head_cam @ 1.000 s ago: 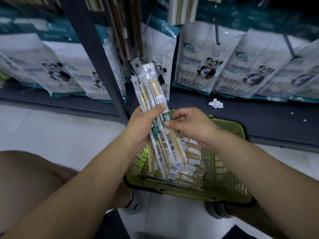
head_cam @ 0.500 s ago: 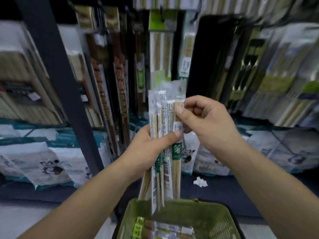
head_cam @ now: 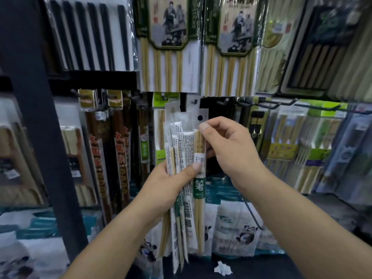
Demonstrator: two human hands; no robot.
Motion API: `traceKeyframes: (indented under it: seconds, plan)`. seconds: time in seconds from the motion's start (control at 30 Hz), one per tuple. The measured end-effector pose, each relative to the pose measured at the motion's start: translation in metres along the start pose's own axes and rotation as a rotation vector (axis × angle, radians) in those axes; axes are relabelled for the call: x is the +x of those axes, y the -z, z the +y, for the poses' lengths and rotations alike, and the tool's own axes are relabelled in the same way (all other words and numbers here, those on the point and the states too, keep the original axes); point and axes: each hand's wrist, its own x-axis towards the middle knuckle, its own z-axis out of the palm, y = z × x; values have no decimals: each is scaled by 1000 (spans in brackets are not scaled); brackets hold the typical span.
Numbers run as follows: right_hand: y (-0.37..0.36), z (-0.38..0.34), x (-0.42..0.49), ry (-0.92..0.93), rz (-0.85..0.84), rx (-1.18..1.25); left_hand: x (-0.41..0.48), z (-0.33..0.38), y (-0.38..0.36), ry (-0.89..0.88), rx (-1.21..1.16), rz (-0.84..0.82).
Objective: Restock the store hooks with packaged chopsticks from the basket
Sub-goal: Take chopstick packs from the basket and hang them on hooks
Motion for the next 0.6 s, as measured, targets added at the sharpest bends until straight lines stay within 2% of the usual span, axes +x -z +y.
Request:
traceKeyframes:
  seconds: [0.2, 0.6]
  plan:
    - [-2, -11, 22, 1, 38, 15, 9, 9, 8, 35, 35, 95]
    - [-9, -15, 38, -48, 74, 44, 7, 3, 21, 42, 70, 122]
